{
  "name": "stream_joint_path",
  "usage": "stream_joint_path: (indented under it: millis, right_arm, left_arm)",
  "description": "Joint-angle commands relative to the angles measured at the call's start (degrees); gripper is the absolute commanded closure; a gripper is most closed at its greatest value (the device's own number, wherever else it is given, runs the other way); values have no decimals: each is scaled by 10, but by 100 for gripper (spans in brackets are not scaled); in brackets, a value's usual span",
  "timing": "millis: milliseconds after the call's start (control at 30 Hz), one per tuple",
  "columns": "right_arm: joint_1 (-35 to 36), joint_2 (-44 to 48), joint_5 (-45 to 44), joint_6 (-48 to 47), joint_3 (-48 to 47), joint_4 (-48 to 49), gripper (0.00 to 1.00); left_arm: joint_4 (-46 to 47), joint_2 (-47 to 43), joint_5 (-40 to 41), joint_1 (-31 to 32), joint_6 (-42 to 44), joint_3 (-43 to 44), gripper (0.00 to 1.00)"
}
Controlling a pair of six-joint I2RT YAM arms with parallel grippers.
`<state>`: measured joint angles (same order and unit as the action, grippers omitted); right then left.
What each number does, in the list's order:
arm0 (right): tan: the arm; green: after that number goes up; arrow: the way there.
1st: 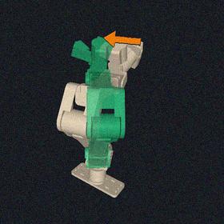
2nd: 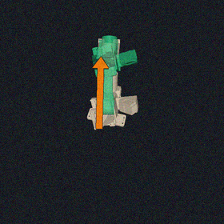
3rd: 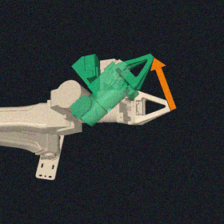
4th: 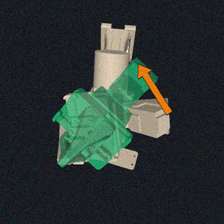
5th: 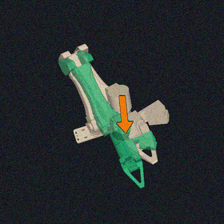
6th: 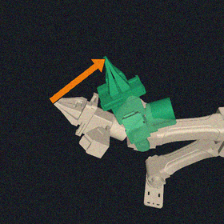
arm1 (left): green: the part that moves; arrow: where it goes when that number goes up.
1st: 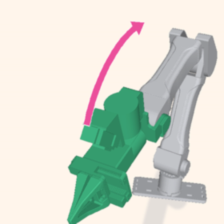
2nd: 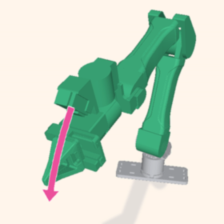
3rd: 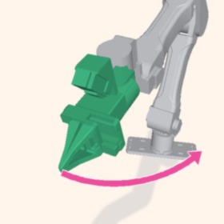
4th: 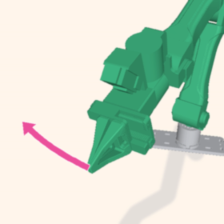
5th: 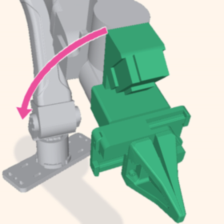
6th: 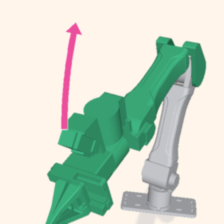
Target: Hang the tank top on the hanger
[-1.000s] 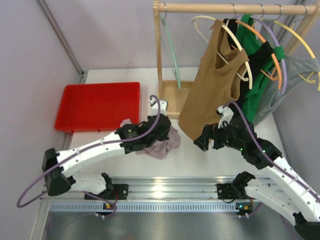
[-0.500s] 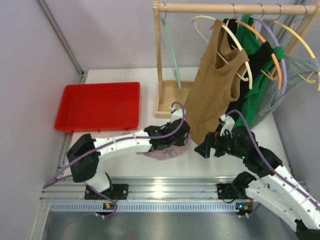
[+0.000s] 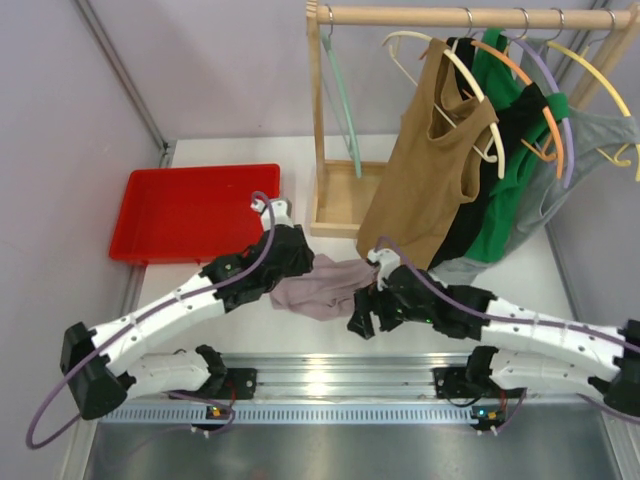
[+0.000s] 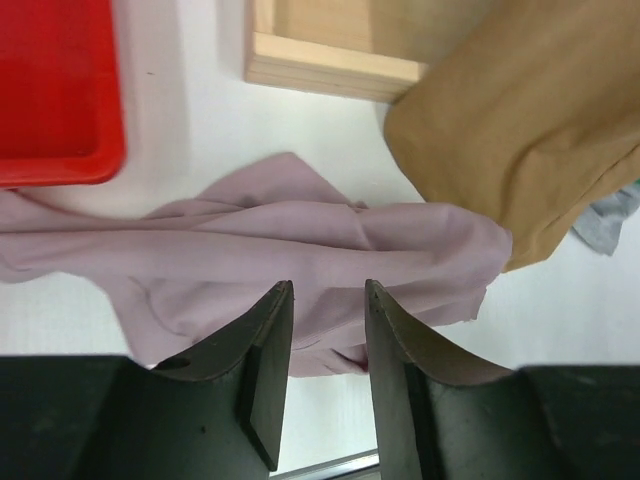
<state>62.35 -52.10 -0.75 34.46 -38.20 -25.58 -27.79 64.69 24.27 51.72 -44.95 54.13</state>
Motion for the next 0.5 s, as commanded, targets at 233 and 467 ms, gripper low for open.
stream_joint_path:
  millis: [233,467]
  right_arm:
    - [53,-286,-69,40,-167,148,26]
    - [66,-406,-90,121,-240,152,29]
  left_arm:
    - [-130,-152,97,-12,-31,0,60]
    - [-173,-214,112,-12,-40,-3,60]
